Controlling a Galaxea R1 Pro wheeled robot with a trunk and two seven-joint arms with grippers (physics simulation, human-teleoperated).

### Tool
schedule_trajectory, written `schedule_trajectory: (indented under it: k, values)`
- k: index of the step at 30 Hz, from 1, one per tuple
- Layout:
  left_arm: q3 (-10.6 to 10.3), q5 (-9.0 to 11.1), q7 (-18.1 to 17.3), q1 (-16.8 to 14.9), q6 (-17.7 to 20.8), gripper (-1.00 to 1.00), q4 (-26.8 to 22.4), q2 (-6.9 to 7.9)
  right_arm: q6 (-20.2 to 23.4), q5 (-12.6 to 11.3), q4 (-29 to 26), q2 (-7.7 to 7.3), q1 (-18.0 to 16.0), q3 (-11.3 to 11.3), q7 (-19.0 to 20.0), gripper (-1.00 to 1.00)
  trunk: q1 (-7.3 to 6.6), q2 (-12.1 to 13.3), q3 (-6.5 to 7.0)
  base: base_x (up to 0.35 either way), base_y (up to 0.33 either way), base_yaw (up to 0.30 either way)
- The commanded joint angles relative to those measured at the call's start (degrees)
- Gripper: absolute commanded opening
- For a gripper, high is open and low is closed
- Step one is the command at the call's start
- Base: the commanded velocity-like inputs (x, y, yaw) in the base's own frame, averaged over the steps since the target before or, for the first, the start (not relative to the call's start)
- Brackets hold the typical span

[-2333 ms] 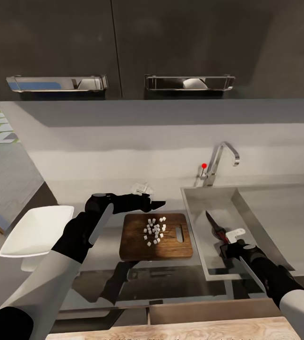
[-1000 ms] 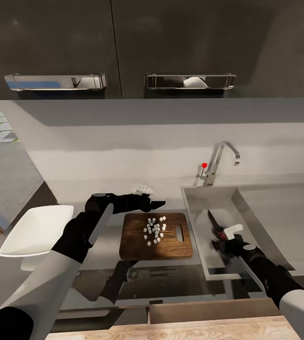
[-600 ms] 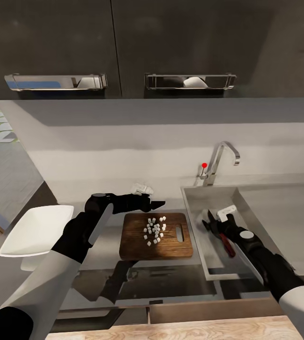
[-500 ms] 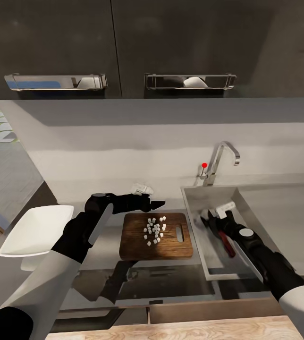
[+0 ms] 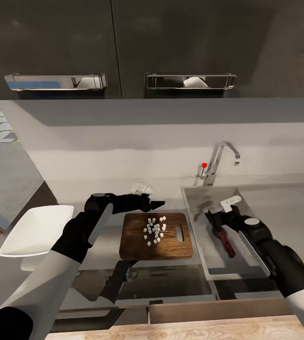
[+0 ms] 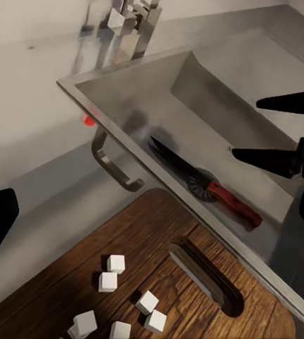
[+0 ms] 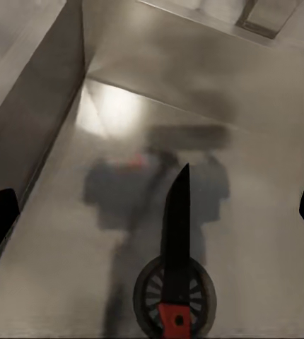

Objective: In the kitchen, take the Vidalia onion out of the sink, dice it on the chopping board with the paring knife, put the diced onion into the bowl on the countertop, then place both the paring knife and the chopping board into the sink.

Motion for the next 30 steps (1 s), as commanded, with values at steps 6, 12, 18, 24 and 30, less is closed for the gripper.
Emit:
schedule_trajectory:
  k: [6,12,18,24,30]
  values:
    - [-0.05,0.27,0.01,-0.09,0.41,1.00,-0.06,-0.06,3.71,-0.60,-1.53,-0.14,-0.05,-3.12,-0.07,1.00,0.04,-0.12,-0.11,-0.043,0.075,0.000]
    - [0.11,0.27,0.08,-0.07,0.47,1.00,-0.15,-0.10,9.39,-0.81,-4.74,-0.15,-0.05,-7.90,-0.03,1.00,0.04,-0.12,-0.11,-0.183,0.221,0.000]
    - [1.45,0.17,0.24,1.23,-0.39,1.00,-1.45,-0.92,9.14,-1.15,-6.42,-1.45,1.24,-9.33,-0.02,1.00,0.04,-0.12,-0.11,-0.050,0.073,0.000]
    - [1.88,0.18,0.27,3.16,-0.32,1.00,-2.83,-0.63,9.17,-1.17,-8.35,-2.41,1.60,-9.88,-0.03,1.00,0.04,-0.12,-0.11,0.000,0.000,0.000]
    - [2.03,0.18,0.20,4.95,-0.31,1.00,-2.79,-0.34,9.22,-1.18,-9.67,-2.16,1.70,-9.96,-0.04,1.00,0.04,-0.12,-0.11,0.000,0.022,0.000]
